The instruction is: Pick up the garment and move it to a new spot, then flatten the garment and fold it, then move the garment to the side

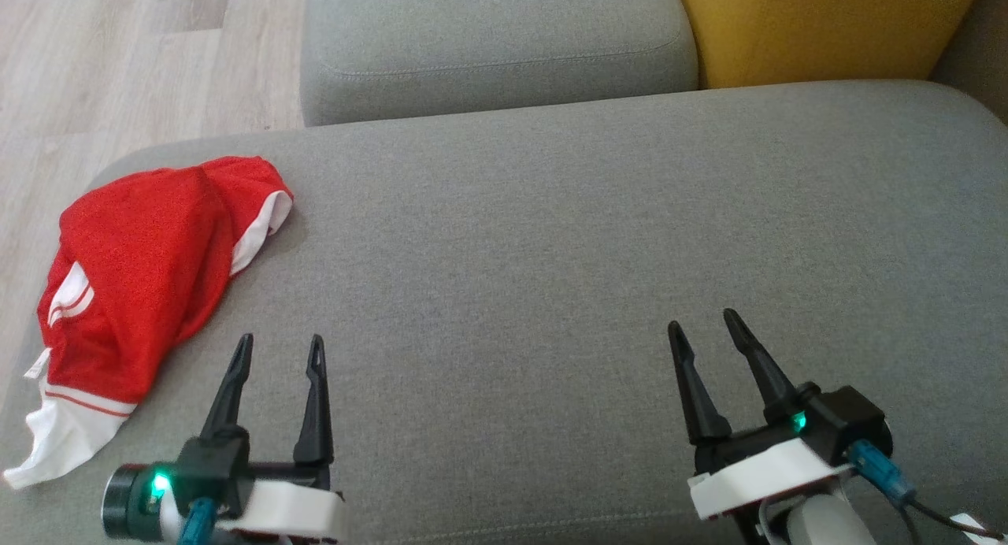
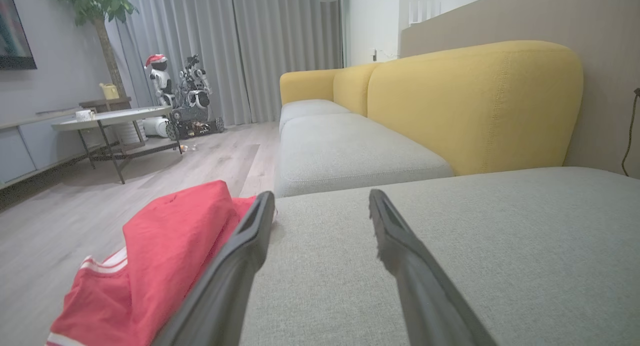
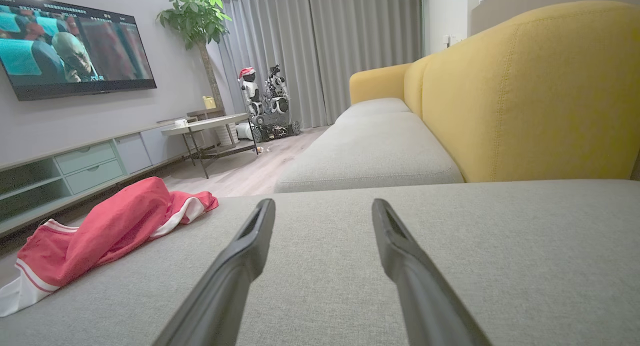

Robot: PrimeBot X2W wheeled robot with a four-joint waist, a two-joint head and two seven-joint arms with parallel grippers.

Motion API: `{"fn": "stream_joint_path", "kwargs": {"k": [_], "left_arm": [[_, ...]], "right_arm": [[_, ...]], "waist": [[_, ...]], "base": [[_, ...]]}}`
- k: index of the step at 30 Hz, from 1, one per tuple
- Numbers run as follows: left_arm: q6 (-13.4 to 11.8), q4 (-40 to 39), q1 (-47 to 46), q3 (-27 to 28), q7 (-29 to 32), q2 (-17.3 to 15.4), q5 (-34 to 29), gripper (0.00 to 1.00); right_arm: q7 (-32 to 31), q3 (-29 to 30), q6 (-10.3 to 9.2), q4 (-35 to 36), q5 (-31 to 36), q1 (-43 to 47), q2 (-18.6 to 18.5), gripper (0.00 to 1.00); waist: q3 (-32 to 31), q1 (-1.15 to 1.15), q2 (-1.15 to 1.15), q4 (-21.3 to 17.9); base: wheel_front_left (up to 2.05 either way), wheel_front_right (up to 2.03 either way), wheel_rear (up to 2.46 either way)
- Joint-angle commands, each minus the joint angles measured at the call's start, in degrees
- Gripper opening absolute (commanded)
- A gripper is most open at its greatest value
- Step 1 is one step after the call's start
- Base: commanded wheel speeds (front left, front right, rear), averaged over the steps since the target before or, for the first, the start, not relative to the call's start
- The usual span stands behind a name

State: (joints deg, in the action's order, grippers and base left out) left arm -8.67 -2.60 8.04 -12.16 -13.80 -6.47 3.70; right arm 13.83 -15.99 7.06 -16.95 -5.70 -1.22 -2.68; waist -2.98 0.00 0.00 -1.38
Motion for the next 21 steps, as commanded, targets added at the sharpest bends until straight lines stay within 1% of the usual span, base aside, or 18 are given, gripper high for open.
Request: {"fn": "stream_joint_path", "kwargs": {"k": [1,8,21], "left_arm": [[-0.6,-2.7,-1.7,1.8,-1.0,-0.5,-1.9,1.00],[-0.1,-2.6,-1.5,2.7,-1.2,0.1,-2.3,1.00],[1.3,-1.0,-1.5,4.4,-1.2,1.1,-2.6,1.00]], "right_arm": [[1.0,-1.2,0.43,1.6,2.0,-2.3,-0.2,1.00],[1.2,0.1,0.43,0.9,1.9,-2.3,-0.2,1.00],[1.2,0.4,0.43,0.4,0.8,-2.5,-0.2,1.00]], "waist": [[0.0,0.00,0.00,0.0],[0.2,0.00,0.00,0.1],[0.5,0.00,0.00,0.2]], "base": [[0.00,0.00,0.00],[0.00,0.00,0.00],[0.00,0.00,0.00]]}}
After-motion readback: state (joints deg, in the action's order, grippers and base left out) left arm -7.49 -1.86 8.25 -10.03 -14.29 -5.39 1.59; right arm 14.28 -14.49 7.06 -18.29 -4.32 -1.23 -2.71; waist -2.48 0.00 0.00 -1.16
